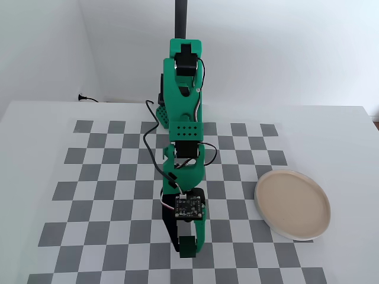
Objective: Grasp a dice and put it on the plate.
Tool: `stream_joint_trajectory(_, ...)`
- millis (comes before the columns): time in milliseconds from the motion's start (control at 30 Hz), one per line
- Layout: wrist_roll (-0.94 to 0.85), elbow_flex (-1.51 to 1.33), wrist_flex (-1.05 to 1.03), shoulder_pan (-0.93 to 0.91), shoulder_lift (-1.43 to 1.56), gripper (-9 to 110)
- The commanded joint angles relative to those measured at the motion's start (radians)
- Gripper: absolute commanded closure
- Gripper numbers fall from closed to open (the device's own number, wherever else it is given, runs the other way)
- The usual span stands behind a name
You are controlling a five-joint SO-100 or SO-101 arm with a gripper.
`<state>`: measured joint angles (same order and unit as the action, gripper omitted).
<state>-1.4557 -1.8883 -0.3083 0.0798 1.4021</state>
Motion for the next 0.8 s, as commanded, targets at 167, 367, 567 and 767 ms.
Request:
stream_joint_trajectory(167, 0.044, 0.091, -0.067, 0.187, 0.206, 106)
stream_joint_trajectory(367, 0.034, 0.089, -0.063, 0.31, 0.212, 106)
stream_joint_trajectory(567, 0.037, 0.089, -0.021, 0.433, 0.207, 106)
stream_joint_trajectory(767, 0.048, 0.087, 0.034, 0.529, 0.178, 106)
